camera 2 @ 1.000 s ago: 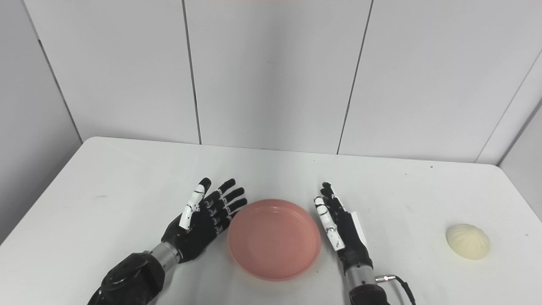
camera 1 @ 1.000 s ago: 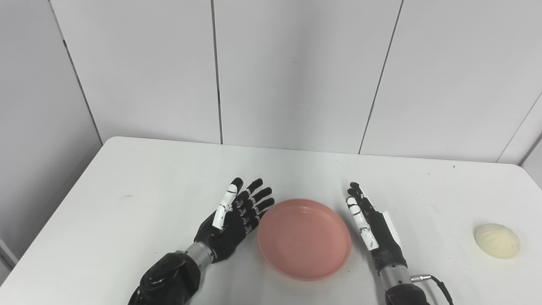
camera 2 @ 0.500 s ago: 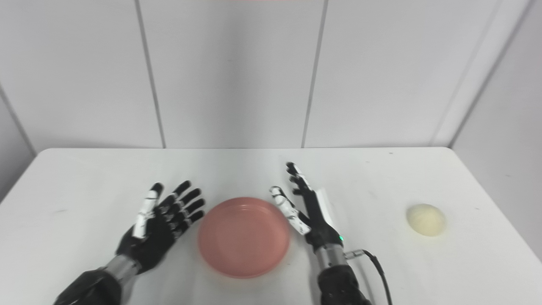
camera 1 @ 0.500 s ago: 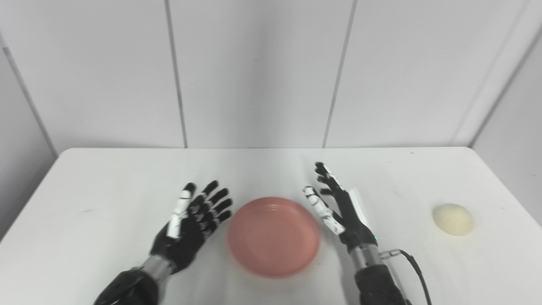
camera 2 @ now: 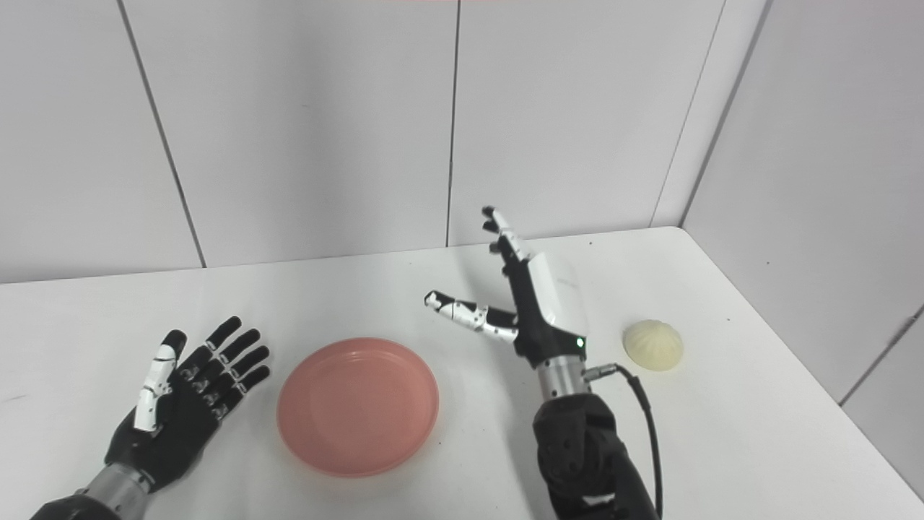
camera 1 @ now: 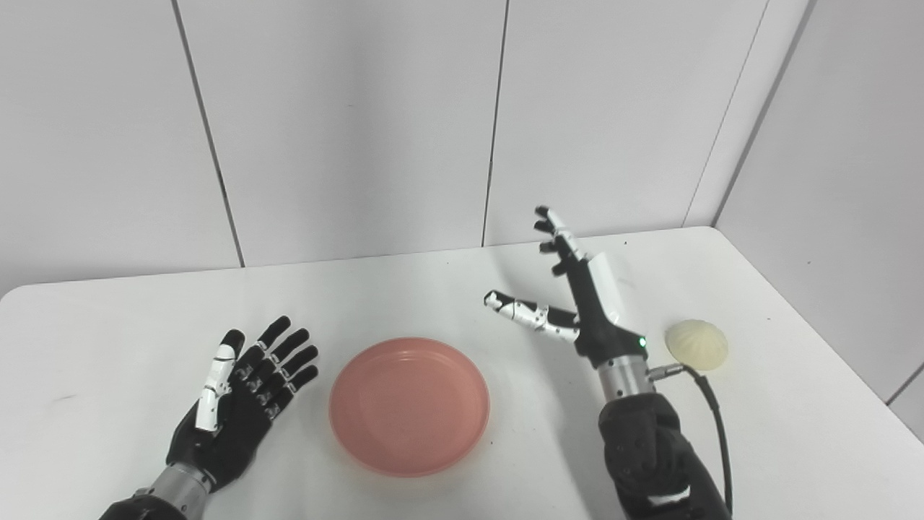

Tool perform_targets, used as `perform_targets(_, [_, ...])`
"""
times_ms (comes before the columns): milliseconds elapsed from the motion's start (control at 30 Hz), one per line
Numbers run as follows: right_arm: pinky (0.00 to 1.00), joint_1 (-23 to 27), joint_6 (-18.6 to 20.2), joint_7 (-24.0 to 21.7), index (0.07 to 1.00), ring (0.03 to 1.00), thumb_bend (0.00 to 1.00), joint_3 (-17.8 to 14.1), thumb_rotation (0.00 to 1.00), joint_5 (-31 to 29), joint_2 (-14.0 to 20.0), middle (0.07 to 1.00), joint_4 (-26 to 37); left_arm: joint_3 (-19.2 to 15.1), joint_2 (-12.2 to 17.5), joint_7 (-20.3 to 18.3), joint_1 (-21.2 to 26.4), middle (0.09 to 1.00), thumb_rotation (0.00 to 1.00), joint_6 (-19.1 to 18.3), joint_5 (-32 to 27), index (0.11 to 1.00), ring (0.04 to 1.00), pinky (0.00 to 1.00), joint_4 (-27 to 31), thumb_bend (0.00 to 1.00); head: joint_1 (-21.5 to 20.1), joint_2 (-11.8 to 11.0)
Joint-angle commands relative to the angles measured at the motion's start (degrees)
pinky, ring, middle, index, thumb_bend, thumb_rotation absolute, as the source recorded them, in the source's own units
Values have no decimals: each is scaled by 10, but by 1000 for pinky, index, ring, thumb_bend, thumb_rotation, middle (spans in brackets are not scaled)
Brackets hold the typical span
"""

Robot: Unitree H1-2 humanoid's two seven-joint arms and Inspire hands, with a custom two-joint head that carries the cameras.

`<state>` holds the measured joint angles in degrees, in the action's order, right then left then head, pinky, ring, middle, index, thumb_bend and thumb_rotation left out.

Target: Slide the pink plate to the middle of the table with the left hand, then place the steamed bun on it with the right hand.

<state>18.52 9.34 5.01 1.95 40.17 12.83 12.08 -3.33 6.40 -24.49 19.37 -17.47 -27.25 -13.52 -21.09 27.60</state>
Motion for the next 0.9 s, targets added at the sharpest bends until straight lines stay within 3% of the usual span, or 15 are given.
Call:
perform_targets(0, [637, 25, 35, -24, 908, 759, 903, -5, 651, 37, 23, 834, 47, -1, 16, 10, -20, 922, 923, -18, 16, 927, 908, 928, -37, 596, -4, 0])
perform_targets(200, [650, 32, 90, -76, 899, 786, 898, -39, 606, 49, 60, 851, 82, -6, 25, -2, -10, 908, 897, -3, 15, 912, 896, 913, -67, 609, -20, -4])
perform_targets(400, [629, 21, 85, -86, 910, 776, 919, -83, 596, 18, 115, 867, 39, -8, 32, -10, -3, 899, 883, 12, 13, 903, 893, 898, -91, 623, -29, -4])
perform_targets(500, [561, 11, 68, -69, 902, 694, 951, -101, 616, 2, 143, 847, -13, -12, 35, -11, -1, 893, 872, 13, 10, 895, 884, 884, -99, 629, -33, -3])
perform_targets(667, [665, 6, 91, -82, 894, 808, 950, -107, 551, -12, 165, 879, -43, -16, 38, -13, 2, 890, 881, 13, 7, 890, 880, 875, -103, 622, -38, -2])
perform_targets(867, [672, 5, 106, -99, 871, 830, 937, -99, 474, -10, 196, 878, -65, -18, 40, -18, 2, 888, 879, 11, 4, 888, 876, 871, -104, 617, -48, 2])
